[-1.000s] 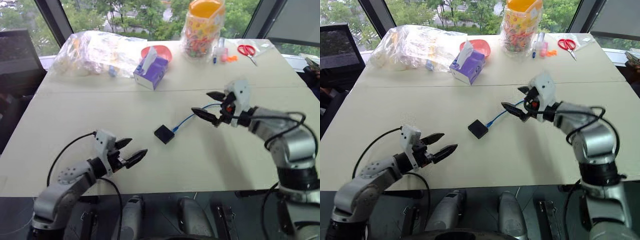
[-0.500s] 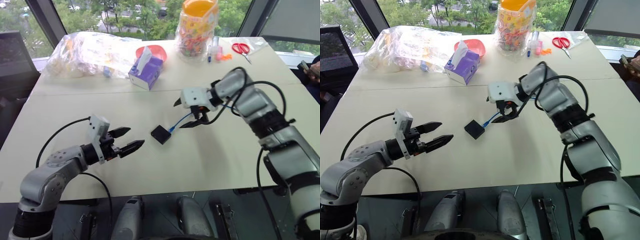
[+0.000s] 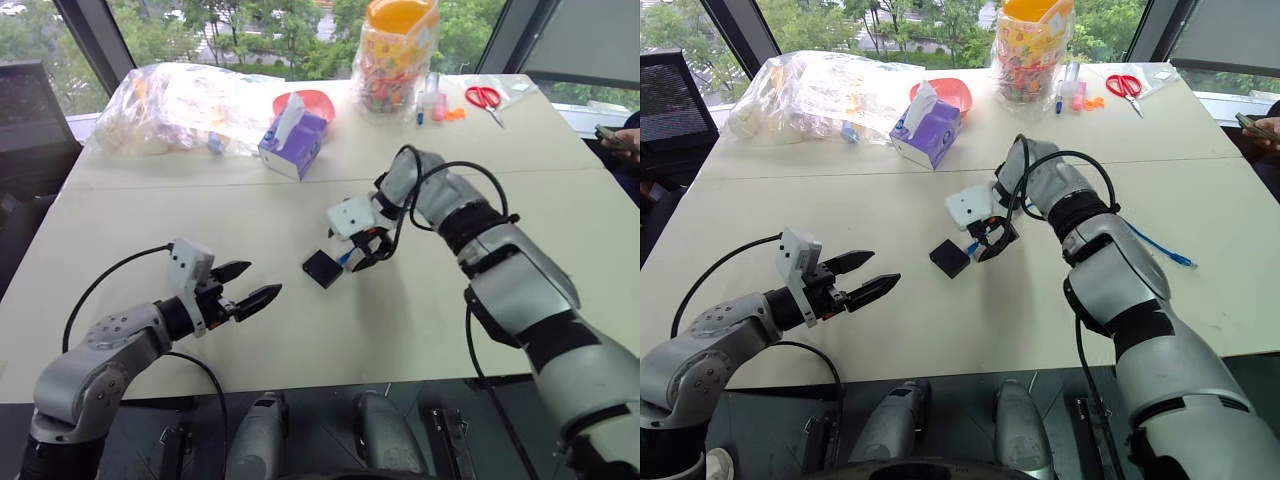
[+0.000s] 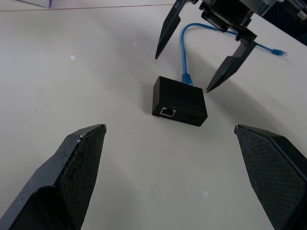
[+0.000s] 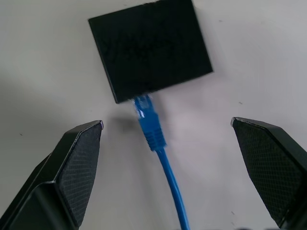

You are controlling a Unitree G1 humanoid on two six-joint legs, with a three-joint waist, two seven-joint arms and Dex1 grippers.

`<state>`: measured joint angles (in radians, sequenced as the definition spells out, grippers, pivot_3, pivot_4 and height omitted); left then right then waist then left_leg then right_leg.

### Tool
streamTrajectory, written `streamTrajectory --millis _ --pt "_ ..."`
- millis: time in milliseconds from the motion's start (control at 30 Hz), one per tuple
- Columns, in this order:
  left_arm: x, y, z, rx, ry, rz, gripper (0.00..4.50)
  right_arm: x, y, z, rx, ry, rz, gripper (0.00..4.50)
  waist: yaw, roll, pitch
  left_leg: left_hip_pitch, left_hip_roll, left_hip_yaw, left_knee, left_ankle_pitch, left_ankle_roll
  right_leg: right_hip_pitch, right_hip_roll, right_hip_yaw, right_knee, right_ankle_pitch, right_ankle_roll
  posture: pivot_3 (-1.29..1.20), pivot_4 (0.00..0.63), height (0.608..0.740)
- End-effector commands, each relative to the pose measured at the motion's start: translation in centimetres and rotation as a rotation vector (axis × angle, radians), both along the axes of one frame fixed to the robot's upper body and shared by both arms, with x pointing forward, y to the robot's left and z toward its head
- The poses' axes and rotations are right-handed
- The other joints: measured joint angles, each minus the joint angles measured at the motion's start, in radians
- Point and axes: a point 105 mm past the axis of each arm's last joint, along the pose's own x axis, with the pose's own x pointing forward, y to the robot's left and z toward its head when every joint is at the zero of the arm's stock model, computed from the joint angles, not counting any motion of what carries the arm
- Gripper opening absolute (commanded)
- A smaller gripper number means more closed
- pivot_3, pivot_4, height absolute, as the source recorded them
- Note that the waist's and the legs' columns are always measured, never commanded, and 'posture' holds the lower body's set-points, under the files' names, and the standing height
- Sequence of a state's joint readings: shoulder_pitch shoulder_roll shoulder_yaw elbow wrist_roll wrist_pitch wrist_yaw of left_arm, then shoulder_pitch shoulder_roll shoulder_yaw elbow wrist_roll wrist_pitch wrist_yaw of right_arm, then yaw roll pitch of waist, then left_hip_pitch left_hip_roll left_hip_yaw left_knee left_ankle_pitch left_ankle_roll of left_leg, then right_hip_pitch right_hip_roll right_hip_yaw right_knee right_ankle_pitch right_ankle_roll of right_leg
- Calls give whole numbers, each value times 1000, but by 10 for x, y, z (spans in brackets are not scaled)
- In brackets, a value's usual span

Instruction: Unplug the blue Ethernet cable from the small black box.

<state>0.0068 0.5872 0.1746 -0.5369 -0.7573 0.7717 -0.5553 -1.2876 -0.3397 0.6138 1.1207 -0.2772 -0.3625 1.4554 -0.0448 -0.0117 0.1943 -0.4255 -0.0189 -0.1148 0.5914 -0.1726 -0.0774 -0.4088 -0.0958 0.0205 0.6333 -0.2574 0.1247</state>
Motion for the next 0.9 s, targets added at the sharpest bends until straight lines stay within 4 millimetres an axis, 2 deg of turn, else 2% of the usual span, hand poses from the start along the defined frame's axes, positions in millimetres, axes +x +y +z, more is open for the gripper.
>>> streamTrajectory --millis 33,67,133,167,267,433,500,567,667,800,900 --pt "-2 2 14 16 -71 12 4500 5 6 11 -12 -49 21 3516 0 0 0 0 0 0 0 0 0 0 0 0 0 0 0 0 150 726" --pt "-2 3 14 15 -72 13 4500 4 7 9 -13 -37 18 3178 0 0 0 0 0 0 0 0 0 0 0 0 0 0 0 0 150 726" --pt "-2 4 14 13 -71 19 4500 2 10 6 -12 -16 11 2077 -2 0 0 1 0 0 0 0 0 0 0 0 1 0 0 0 150 726" --pt "-1 5 13 12 -69 24 4500 3 11 4 -13 -12 5 1730 -3 0 0 1 0 0 0 0 0 0 1 0 1 0 0 0 150 726" --pt "0 6 12 3 -65 36 4500 5 12 2 -22 -35 3 191 -4 0 0 3 0 0 0 0 0 1 1 1 3 0 0 0 150 726" --pt "7 13 14 -10 -59 61 4500 8 16 14 64 -98 22 84 -2 0 0 6 0 0 0 1 -1 2 1 1 6 -2 -3 0 150 726" --pt "12 14 15 -12 -60 64 4500 12 20 23 130 -196 51 84 0 0 0 6 0 0 0 1 -1 2 1 1 7 -2 -3 0 150 726" --pt "22 15 21 -33 -70 62 4500 21 29 44 307 -409 53 84 2 0 0 6 0 0 0 1 -2 2 1 2 7 -2 -3 0 150 726" --pt "34 13 33 -68 -83 44 4500 21 30 63 470 -608 70 84 5 0 0 5 0 -1 1 1 -2 1 1 2 8 -2 -3 0 150 726" --pt "45 3 47 -95 -101 -18 4500 -1 25 65 600 -779 104 84 4 -1 0 5 0 -1 1 1 -2 1 1 2 9 -1 1 0 150 726" --pt "52 -4 52 -101 -101 -59 4500 -27 31 59 677 -872 131 84 0 -1 0 5 0 0 0 1 -2 0 1 2 11 -1 2 0 150 726"
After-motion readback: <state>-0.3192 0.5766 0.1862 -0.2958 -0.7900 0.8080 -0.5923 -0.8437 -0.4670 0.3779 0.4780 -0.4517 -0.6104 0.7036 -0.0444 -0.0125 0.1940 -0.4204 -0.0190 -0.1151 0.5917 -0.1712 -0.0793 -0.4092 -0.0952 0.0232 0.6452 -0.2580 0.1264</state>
